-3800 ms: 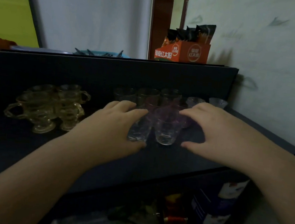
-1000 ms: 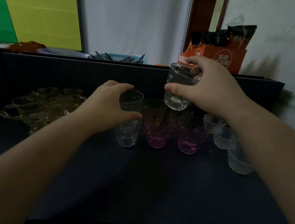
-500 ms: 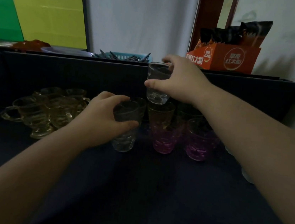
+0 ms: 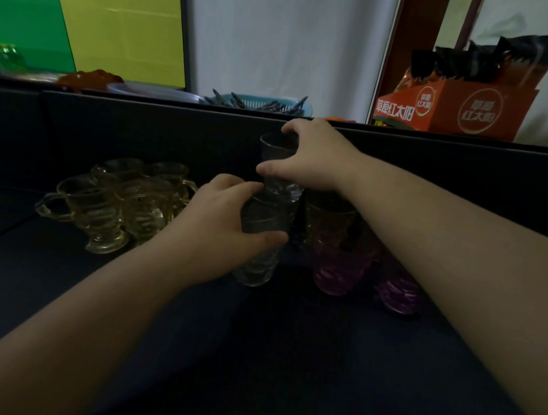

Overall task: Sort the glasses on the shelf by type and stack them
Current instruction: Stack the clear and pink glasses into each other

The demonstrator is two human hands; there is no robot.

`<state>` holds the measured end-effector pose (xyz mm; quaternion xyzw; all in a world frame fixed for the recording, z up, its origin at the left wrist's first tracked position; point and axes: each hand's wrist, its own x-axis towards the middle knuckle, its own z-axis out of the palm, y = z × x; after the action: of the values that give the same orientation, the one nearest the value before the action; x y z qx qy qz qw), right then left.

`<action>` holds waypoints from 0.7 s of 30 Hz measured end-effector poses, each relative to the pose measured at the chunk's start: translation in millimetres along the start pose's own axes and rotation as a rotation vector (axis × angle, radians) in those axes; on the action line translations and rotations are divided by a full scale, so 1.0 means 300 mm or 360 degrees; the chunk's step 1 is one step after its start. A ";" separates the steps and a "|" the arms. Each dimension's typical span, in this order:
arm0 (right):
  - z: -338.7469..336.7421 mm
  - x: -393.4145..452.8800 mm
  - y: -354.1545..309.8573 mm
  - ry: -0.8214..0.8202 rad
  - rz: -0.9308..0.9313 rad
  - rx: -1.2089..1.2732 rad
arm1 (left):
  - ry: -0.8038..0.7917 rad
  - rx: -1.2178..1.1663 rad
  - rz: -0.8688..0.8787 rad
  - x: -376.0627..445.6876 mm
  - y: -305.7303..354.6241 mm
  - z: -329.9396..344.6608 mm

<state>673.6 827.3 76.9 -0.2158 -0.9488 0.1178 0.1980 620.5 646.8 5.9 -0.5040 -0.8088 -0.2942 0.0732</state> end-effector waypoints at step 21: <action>0.076 -0.005 -0.003 -0.0373 0.0079 -0.0041 | -0.0035 0.0189 0.0003 -0.038 -0.027 -0.045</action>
<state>664.9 822.5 56.4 -0.2264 -0.9613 0.1348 0.0799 616.4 628.1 9.0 -0.5028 -0.8250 -0.2400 0.0943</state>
